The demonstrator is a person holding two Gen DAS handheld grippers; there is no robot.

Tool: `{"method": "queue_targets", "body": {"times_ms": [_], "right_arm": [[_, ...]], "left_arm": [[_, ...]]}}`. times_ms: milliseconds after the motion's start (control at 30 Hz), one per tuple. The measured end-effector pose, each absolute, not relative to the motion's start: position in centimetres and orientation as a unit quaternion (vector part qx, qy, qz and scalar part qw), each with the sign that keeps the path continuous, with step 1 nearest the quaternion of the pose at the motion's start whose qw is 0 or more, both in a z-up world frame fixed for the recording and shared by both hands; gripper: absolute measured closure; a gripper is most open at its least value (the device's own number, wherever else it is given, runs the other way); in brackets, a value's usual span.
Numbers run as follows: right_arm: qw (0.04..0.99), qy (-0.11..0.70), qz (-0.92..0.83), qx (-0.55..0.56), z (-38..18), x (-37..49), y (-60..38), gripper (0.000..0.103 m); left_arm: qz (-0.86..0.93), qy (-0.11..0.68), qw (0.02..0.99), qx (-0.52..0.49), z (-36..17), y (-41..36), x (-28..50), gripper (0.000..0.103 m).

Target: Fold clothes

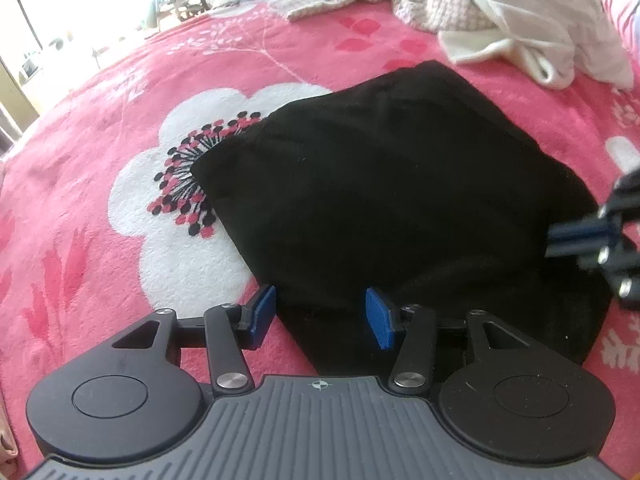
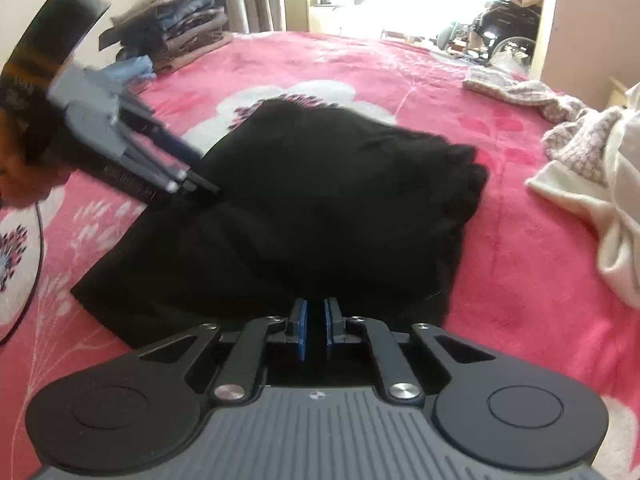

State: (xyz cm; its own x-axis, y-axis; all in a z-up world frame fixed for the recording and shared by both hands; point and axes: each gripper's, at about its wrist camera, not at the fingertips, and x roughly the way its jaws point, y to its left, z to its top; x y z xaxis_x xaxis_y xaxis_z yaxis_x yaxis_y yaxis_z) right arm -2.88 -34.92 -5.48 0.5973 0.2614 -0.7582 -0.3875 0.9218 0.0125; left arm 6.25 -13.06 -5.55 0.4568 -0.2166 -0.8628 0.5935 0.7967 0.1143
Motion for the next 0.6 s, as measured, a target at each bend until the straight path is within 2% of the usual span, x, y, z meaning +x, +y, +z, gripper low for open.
{"method": "queue_targets", "body": {"times_ms": [100, 267, 367, 433, 500, 600], "right_arm": [[0.904, 0.393, 0.156, -0.057, -4.2, -1.5, -36.3, 0.091], [0.894, 0.405, 0.191, 0.015, -5.2, 1.2, -37.6, 0.091], [0.890, 0.418, 0.178, 0.038, -6.3, 2.2, -39.4, 0.101], [0.896, 0.414, 0.149, 0.056, -5.9, 2.6, -41.4, 0.103], [0.905, 0.401, 0.124, 0.066, -5.0, 2.9, -42.7, 0.095], [0.906, 0.393, 0.142, 0.062, -4.3, 4.3, -41.8, 0.095]], "left_arm": [[-0.237, 0.466, 0.827, 0.206, -5.6, -13.3, 6.3, 0.053], [-0.230, 0.463, 0.828, 0.218, -5.8, -13.7, 6.1, 0.053], [-0.226, 0.463, 0.828, 0.221, -5.9, -13.8, 6.1, 0.053], [-0.224, 0.466, 0.827, 0.220, -5.9, -13.8, 6.1, 0.053], [-0.221, 0.470, 0.826, 0.219, -5.9, -13.9, 6.3, 0.052], [-0.216, 0.472, 0.826, 0.219, -5.9, -14.1, 6.3, 0.052]]}}
